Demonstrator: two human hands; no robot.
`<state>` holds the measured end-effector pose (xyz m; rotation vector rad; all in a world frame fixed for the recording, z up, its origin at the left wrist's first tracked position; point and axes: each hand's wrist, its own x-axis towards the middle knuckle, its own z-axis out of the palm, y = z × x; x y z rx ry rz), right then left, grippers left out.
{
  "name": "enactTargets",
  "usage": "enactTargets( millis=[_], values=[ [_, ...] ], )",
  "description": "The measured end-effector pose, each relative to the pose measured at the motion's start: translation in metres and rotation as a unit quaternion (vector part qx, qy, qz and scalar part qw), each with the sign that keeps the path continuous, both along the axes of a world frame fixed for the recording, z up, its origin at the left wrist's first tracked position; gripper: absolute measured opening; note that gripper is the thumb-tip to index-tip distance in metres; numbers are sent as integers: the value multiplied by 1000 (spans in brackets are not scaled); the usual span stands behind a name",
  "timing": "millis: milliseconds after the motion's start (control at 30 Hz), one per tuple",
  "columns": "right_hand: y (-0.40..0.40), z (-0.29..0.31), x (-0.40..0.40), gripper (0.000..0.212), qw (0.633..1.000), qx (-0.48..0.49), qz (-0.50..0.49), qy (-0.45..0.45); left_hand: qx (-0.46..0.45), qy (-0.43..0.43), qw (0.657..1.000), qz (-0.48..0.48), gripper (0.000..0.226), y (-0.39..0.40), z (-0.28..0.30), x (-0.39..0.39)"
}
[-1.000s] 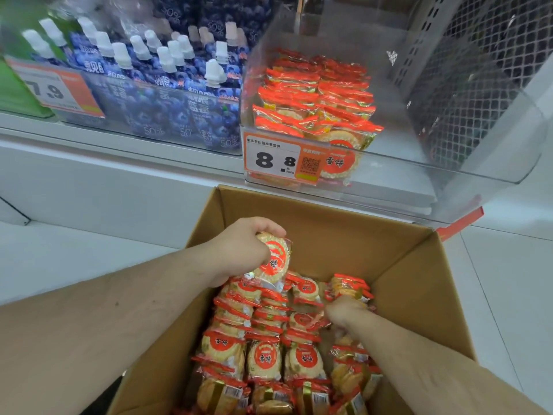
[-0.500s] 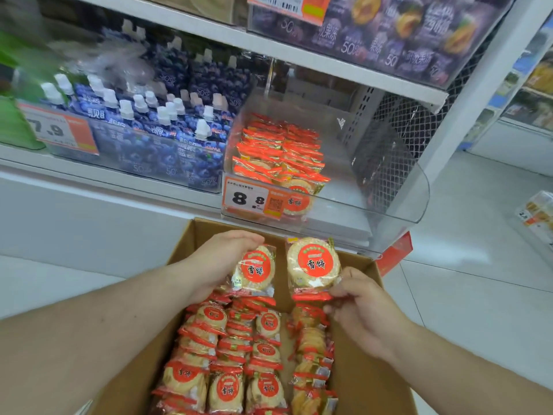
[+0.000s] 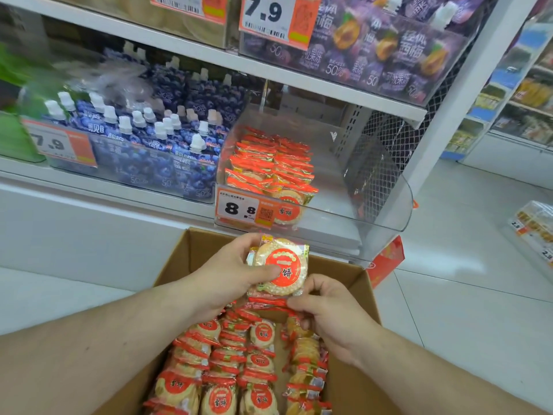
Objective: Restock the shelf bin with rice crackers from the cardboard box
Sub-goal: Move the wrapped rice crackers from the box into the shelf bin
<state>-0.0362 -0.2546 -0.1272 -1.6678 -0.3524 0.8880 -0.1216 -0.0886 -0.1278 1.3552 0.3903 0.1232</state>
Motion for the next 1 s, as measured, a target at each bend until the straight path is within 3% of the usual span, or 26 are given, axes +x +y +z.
enactTargets(
  millis=[100, 200, 333, 467, 633, 733, 800, 900, 1000],
  values=[
    [0, 6, 6, 22, 998, -36, 13, -43, 32, -31, 999, 12, 52, -1, 4, 2],
    [-1, 17, 13, 40, 998, -20, -7, -66, 58, -68, 996, 2, 64, -1, 9, 2],
    [-1, 34, 20, 68, 976, -32, 20, -213, 134, -83, 987, -21, 80, 0, 15, 0],
    [-1, 37, 26, 78, 930, -50, 91, -353, 227, -92, 966, -78, 92, -4, 20, -3],
    [-1, 39, 25, 59, 913, -43, 158, -374, 316, -104, 934, -131, 104, -4, 23, -1],
    [-2, 42, 25, 64, 908, -42, 143, -392, 361, -121, 919, -101, 104, -2, 28, 0],
    [-4, 52, 29, 55, 885, -30, 114, -450, 387, -138, 910, -56, 100, 4, 35, 0],
    [-8, 85, 44, 51, 844, 15, 30, -535, 468, -134, 873, 20, 88, 18, 45, 1],
    [-2, 119, 64, 47, 775, -11, -10, -632, 625, -19, 778, 61, 80, 31, 47, 3]
  ],
)
